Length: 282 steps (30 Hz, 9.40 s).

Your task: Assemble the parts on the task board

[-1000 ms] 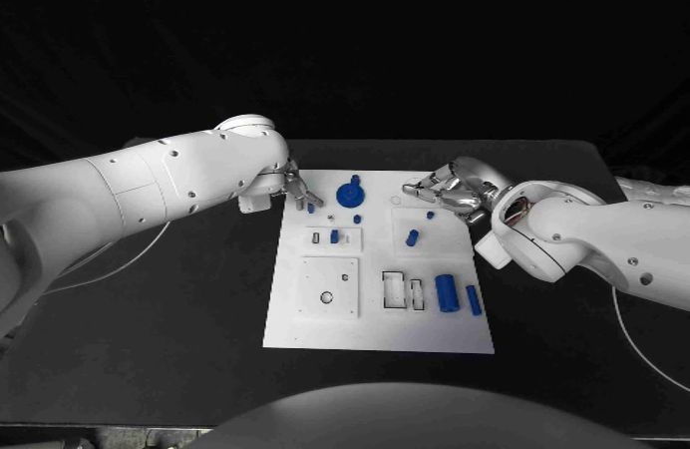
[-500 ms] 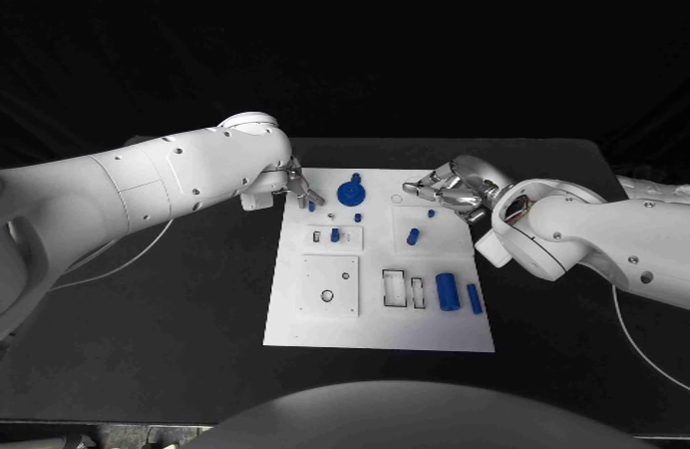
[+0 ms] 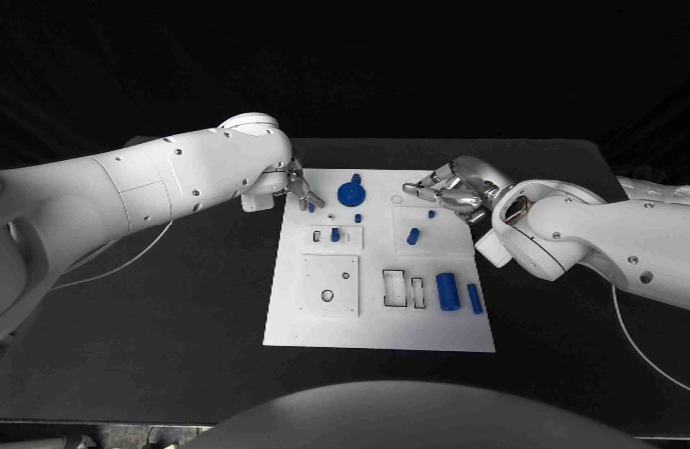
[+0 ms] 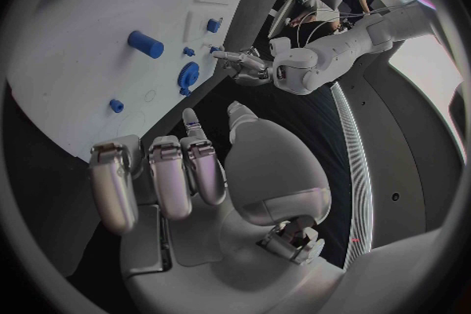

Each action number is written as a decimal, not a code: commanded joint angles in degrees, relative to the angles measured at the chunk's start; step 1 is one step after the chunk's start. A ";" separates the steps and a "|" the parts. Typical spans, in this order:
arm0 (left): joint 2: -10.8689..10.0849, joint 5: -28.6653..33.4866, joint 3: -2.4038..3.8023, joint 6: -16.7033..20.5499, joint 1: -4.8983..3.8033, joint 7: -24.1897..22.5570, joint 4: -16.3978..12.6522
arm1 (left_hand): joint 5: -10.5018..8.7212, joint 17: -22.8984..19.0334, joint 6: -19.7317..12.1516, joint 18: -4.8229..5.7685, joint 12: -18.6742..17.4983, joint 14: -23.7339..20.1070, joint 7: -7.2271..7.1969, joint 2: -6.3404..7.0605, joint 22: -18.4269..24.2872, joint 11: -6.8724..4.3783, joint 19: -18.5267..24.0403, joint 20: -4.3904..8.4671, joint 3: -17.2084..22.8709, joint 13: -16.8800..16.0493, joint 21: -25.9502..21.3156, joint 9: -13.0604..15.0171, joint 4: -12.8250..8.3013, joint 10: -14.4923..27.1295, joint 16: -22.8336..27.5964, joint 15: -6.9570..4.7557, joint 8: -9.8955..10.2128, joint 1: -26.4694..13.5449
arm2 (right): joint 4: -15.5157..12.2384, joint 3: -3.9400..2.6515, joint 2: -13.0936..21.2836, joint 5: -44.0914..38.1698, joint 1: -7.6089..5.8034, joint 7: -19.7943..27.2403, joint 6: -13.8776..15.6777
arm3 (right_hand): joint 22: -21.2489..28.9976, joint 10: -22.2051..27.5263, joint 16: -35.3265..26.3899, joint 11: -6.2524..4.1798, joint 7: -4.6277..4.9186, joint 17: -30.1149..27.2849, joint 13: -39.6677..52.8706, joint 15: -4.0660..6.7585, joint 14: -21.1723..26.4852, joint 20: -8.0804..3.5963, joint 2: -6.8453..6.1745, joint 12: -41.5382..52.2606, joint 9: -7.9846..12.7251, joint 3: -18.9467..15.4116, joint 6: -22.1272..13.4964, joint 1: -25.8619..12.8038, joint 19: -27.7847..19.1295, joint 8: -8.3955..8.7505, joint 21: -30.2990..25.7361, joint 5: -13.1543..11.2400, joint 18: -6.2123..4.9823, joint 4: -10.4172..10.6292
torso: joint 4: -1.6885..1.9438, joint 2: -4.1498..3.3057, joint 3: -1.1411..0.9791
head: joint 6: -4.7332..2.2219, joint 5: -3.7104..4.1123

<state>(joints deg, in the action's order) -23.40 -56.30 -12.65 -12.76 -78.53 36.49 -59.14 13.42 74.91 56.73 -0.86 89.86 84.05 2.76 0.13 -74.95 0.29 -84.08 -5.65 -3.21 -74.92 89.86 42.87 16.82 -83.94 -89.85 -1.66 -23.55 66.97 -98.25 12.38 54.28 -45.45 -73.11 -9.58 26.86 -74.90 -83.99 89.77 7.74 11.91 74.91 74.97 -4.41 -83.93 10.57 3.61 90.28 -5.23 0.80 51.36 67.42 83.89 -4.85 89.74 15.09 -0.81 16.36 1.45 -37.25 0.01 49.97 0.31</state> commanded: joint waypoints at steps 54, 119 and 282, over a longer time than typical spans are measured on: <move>1.14 1.97 0.02 -1.67 0.00 -1.17 1.43 | 10.71 15.09 -0.86 0.86 0.14 5.95 -1.03 -0.80 -15.05 -1.55 -5.92 1.45 5.19 -15.08 0.14 3.35 -0.26 -6.06 -0.15 -1.41 -1.33 11.09 | -0.03 0.00 0.00 -1.10 0.04 -0.88 -0.27 | -15.10 -6.01 0.23 0.38 0.12 15.09 15.03 -0.51 -6.07 0.49 0.64 -0.28 -0.09 -0.37 -0.42 0.23 6.11 -0.30 0.26 0.41 0.81 -0.21 | 0.02 -0.01 0.01 | 0.03 0.20; -8.97 6.21 -0.40 -5.69 -3.19 4.96 -16.13 | 18.17 15.09 -0.31 0.86 0.14 5.95 -1.07 1.54 -15.05 -1.63 -5.92 1.61 10.22 -15.08 0.14 4.25 -0.09 -6.06 -0.15 -1.51 -1.24 12.27 | 0.19 0.02 0.00 -0.99 0.11 -1.13 -0.26 | -15.10 -6.01 0.23 0.40 0.14 15.09 15.03 -0.53 -6.07 0.51 0.80 -0.28 -0.10 -0.45 -0.46 0.33 6.11 -0.34 0.26 0.48 0.81 -0.20 | -0.05 -0.04 0.02 | 0.03 -0.20; -4.30 3.80 -1.03 -8.35 -1.16 6.22 -11.97 | 9.32 15.09 0.00 0.86 0.14 5.95 1.03 4.28 -15.05 0.36 -5.92 0.10 1.93 -15.08 0.14 -1.20 0.12 -6.06 -0.15 0.23 3.37 -5.99 | 0.07 0.01 -0.30 -0.55 0.11 -1.10 -0.37 | -15.10 -6.01 0.23 0.44 0.19 15.09 15.03 -0.57 -6.07 0.56 0.88 -0.28 -0.09 -0.77 -0.67 0.41 6.11 -0.35 0.26 0.49 0.81 -0.15 | 0.03 0.01 -0.04 | 0.03 0.06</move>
<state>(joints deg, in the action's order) -27.81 -51.54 -13.70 -20.61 -79.70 39.99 -71.00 22.92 74.93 56.40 -0.85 89.86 84.04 3.87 4.45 -74.91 0.41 -84.07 -5.24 -1.04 -74.92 89.86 41.62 16.95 -83.84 -89.85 -1.64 -19.93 61.31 -98.15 12.39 54.00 -45.83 -73.04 -10.79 26.91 -74.94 -83.99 89.76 7.74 12.10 74.93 74.97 -4.60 -84.13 10.77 4.06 90.28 -5.24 0.32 51.17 67.87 84.10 -4.85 89.74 15.29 -0.81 16.22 1.47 -37.25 -0.03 50.00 0.36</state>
